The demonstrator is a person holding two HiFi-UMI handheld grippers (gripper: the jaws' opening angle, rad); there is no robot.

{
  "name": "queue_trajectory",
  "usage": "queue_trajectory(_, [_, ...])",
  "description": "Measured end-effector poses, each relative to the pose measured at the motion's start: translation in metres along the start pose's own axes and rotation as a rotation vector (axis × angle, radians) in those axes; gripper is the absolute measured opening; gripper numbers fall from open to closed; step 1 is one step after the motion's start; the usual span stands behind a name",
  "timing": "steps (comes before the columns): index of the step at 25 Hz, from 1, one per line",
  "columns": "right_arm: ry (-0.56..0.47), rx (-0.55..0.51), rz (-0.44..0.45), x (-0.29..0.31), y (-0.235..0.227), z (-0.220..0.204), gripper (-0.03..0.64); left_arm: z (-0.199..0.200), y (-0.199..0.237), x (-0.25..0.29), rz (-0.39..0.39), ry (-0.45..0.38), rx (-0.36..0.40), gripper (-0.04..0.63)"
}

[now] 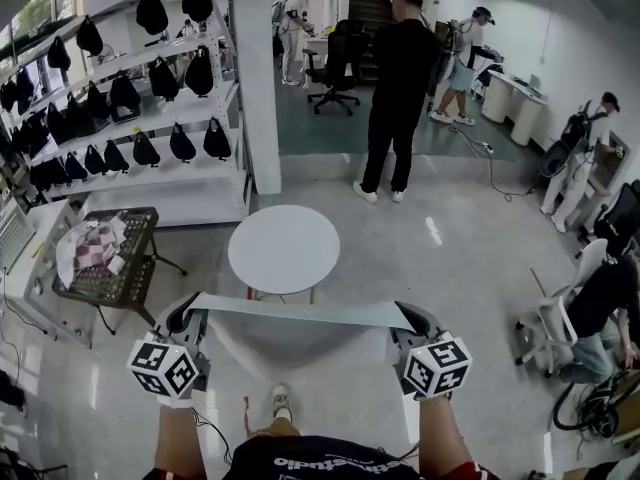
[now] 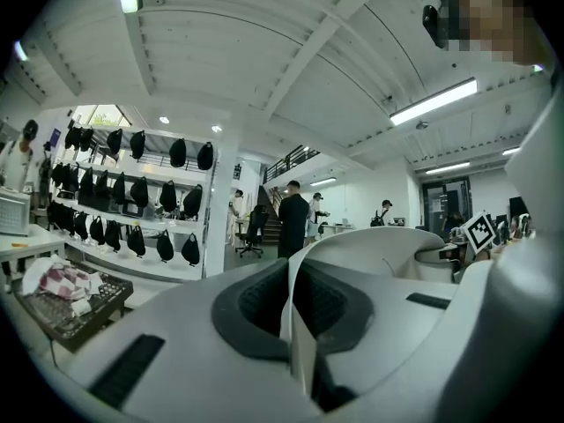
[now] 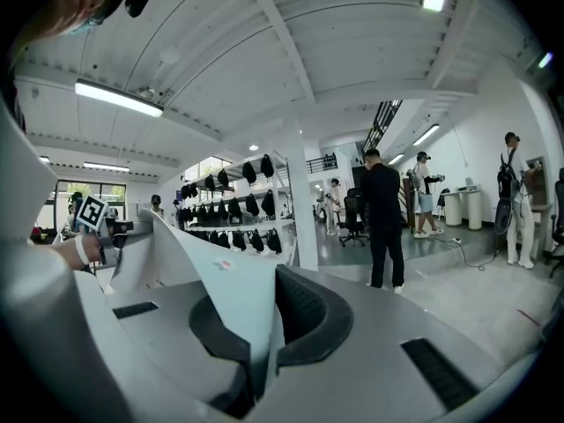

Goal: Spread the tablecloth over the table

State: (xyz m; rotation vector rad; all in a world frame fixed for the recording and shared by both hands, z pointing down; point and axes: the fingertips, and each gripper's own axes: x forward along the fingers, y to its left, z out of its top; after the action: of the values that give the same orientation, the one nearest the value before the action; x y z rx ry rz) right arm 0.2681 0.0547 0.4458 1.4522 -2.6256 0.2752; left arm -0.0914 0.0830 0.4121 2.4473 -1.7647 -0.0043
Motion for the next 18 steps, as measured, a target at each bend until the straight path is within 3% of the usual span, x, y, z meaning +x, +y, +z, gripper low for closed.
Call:
queue_trajectory(9, [-0.022,-0.021,-0.027,0.054,-0.015,0.038,0.028,0.014,0.037,0.060,-0.039,0.021,-0.012,0.020])
queue_trajectory(14, [-0.003,-0.079,-0.050,0.090,-0.023,0.053,0.028,0.029,0.063,0.100,-0.066,0.008,-0.041,0.020])
queue_trajectory(18, [0.016,-0.064,-0.071,0.126,-0.025,0.060,0.027,0.039,0.092,0.130,-0.081,0.005,-0.079,0.021])
